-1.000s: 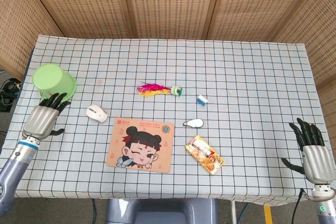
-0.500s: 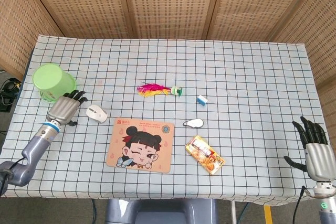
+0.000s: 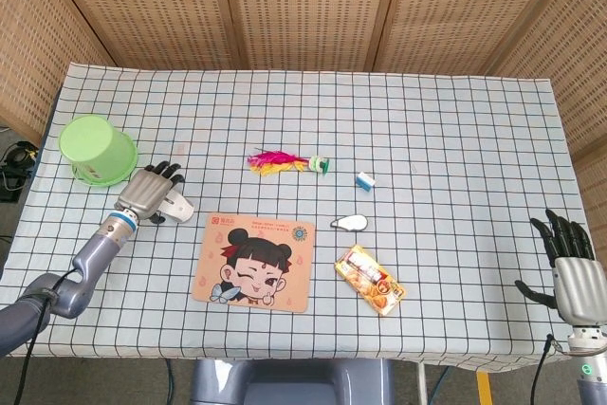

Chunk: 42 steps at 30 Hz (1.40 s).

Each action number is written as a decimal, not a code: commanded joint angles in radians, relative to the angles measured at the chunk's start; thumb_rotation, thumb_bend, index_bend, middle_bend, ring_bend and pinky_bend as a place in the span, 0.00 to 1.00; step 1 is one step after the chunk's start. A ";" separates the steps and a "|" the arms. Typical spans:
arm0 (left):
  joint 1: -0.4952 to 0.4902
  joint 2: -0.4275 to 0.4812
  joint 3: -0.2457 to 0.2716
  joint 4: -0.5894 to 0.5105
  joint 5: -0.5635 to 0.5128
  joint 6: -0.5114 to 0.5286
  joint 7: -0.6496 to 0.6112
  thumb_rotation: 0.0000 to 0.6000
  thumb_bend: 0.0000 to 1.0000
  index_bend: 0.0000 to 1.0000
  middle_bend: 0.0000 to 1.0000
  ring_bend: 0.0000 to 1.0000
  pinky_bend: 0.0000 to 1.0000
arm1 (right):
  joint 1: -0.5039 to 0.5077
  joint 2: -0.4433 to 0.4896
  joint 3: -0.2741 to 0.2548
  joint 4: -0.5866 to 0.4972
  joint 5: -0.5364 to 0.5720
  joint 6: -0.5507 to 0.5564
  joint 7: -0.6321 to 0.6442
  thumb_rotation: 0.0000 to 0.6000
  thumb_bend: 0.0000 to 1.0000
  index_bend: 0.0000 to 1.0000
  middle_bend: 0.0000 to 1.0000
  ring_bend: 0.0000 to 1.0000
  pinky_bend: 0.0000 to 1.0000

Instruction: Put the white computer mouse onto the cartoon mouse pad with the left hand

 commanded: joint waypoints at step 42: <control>-0.170 -0.071 0.238 0.098 0.565 0.489 -0.130 1.00 0.55 0.71 0.48 0.42 0.48 | -0.008 -0.002 0.024 0.036 0.013 0.031 0.058 1.00 0.08 0.15 0.00 0.00 0.00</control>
